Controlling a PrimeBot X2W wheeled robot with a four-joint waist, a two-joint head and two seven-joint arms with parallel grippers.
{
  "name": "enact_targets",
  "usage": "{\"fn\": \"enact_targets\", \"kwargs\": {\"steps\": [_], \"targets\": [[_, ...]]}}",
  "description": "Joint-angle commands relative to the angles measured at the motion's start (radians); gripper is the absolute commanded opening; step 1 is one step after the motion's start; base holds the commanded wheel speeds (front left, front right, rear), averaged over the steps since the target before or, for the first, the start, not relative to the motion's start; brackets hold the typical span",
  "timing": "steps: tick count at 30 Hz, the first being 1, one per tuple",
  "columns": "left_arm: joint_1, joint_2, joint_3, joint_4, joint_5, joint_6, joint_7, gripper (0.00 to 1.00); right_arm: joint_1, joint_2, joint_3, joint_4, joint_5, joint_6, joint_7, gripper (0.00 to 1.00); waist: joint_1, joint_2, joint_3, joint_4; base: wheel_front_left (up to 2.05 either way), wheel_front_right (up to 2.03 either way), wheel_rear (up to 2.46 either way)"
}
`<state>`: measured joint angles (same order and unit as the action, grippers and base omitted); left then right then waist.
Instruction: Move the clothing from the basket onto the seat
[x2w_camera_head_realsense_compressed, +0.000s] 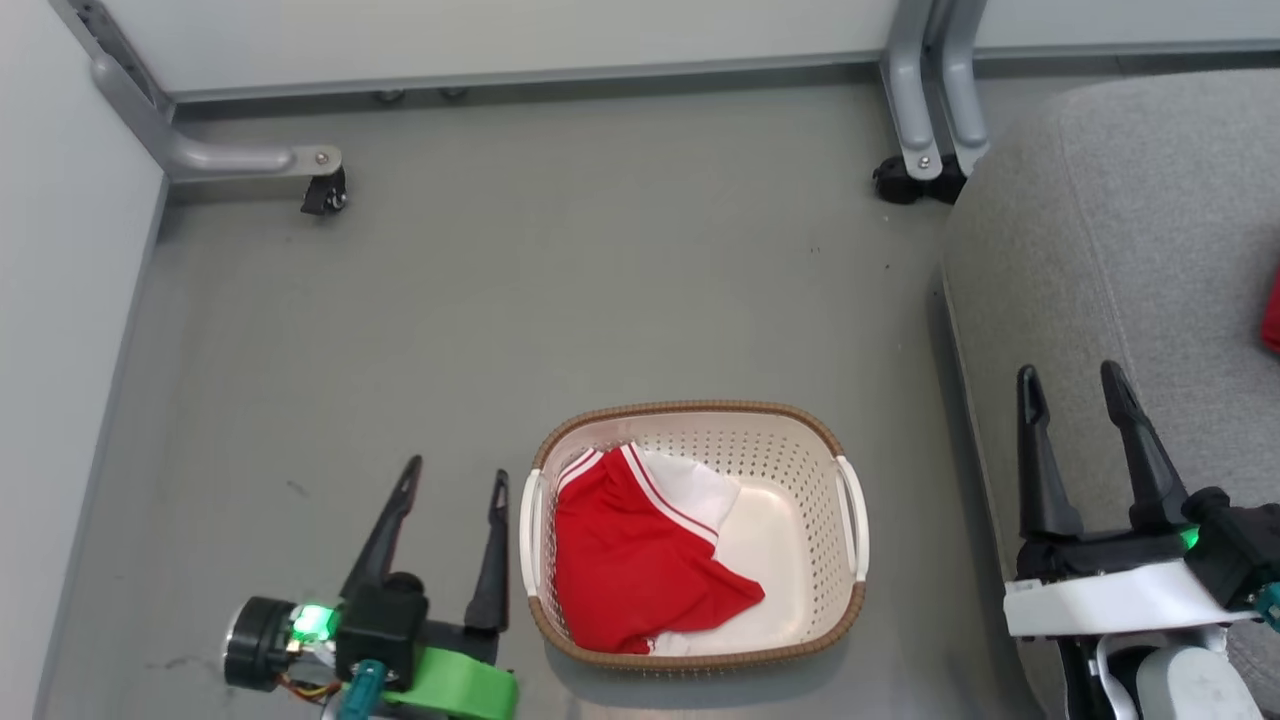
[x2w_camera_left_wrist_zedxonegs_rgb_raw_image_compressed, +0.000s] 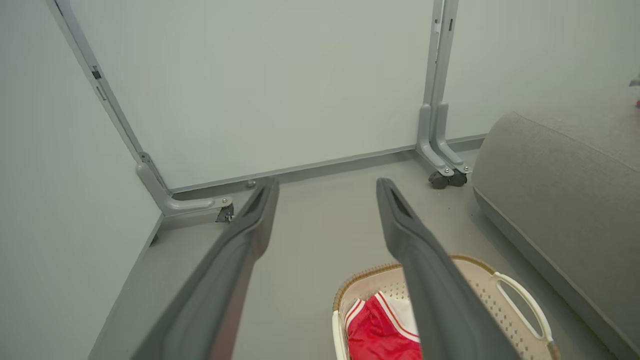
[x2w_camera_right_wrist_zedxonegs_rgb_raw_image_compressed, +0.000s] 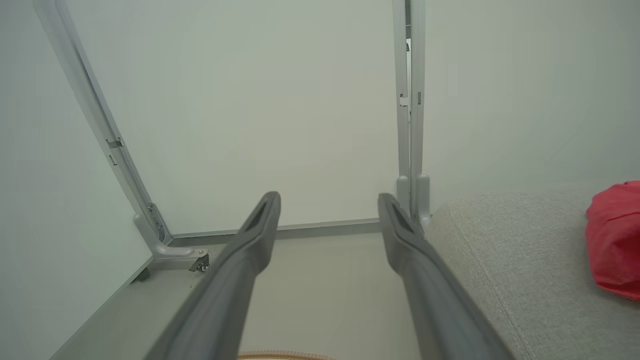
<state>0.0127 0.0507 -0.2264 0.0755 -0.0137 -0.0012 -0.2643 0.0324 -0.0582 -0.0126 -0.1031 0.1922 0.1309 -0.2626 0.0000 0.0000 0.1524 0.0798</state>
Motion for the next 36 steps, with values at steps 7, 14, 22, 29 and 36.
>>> {"fn": "enact_targets", "kwargs": {"steps": [7,14,22,29,36], "targets": [[-0.187,0.016,-0.095,0.246,0.084,-0.010,0.000,1.00,-0.100,-0.010,-0.032,-0.013,-0.015,0.000,-0.003,1.00,0.0000,0.0000,0.234,-0.086,0.00,0.00,0.00],[-0.409,0.031,-0.167,0.594,0.154,-0.014,0.000,1.00,-0.172,-0.013,-0.055,-0.050,-0.010,0.000,-0.003,1.00,0.0000,0.0000,0.415,-0.150,0.00,0.00,0.00],[-0.708,0.026,-0.232,0.908,0.221,-0.044,0.021,1.00,-0.237,-0.005,-0.046,-0.083,-0.003,0.000,-0.003,1.00,0.0000,0.0000,0.605,-0.206,0.00,0.00,0.00],[-0.903,0.022,-0.321,1.075,0.294,-0.089,0.117,1.00,-0.279,0.004,-0.007,-0.094,0.012,0.000,-0.003,1.00,0.0000,0.0000,0.714,-0.250,0.00,0.00,0.00],[-1.027,0.021,-0.391,1.171,0.325,-0.121,0.227,1.00,-0.309,0.008,0.023,-0.087,0.036,0.000,-0.003,1.00,0.0000,0.0000,0.783,-0.297,0.00,0.00,0.00]]}}
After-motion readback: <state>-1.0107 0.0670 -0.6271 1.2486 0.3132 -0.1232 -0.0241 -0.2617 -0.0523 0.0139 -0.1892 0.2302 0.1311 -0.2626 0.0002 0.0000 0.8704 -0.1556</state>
